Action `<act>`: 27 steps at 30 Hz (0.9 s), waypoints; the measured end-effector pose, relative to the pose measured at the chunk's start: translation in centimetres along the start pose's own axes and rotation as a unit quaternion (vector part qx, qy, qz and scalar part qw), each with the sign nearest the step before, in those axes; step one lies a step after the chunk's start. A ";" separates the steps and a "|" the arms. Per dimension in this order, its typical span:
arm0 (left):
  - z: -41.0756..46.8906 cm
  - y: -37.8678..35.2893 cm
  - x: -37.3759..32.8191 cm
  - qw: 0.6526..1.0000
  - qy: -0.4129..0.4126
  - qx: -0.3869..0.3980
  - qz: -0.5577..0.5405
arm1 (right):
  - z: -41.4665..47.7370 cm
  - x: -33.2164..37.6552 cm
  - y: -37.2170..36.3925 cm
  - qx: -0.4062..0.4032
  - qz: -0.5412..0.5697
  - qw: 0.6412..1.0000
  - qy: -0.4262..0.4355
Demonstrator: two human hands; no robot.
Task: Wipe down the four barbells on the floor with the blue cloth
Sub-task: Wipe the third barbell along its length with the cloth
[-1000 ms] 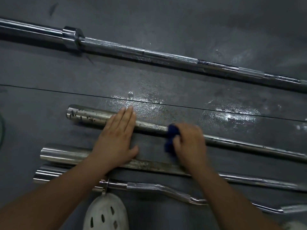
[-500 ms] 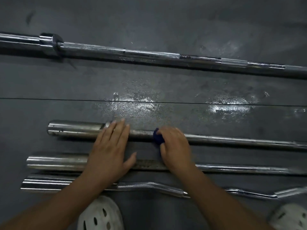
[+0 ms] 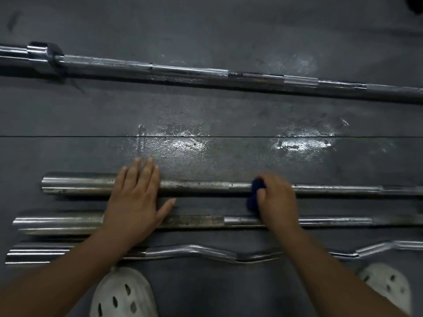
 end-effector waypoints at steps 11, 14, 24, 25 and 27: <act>0.6 -0.1 -4.8 0.994 -0.110 0.003 -0.019 | -0.4 1.0 -1.6 0.045 -0.006 0.991 0.125; 0.9 0.0 -4.9 0.994 -0.105 0.014 -0.016 | 0.3 -5.4 2.8 -0.049 -0.017 0.999 0.007; 3.3 0.9 -4.9 0.997 -0.066 0.021 -0.021 | 0.4 4.2 -2.6 0.048 0.059 0.986 0.150; 4.0 1.1 -4.7 0.998 -0.062 0.020 -0.021 | 0.6 4.0 -2.0 0.056 0.055 0.984 0.161; 5.1 1.7 -4.4 0.998 -0.055 0.017 -0.015 | 1.2 1.8 -0.3 0.083 0.026 0.979 0.187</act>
Point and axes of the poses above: each hand's wrist, its own z-axis towards the middle knuckle, its own y-axis out of the back of the hand, x = y × z, the point moved 1 cm from there along z, towards the middle knuckle, and after that the axes turned 14 degrees about z, right-handed, at the moved point
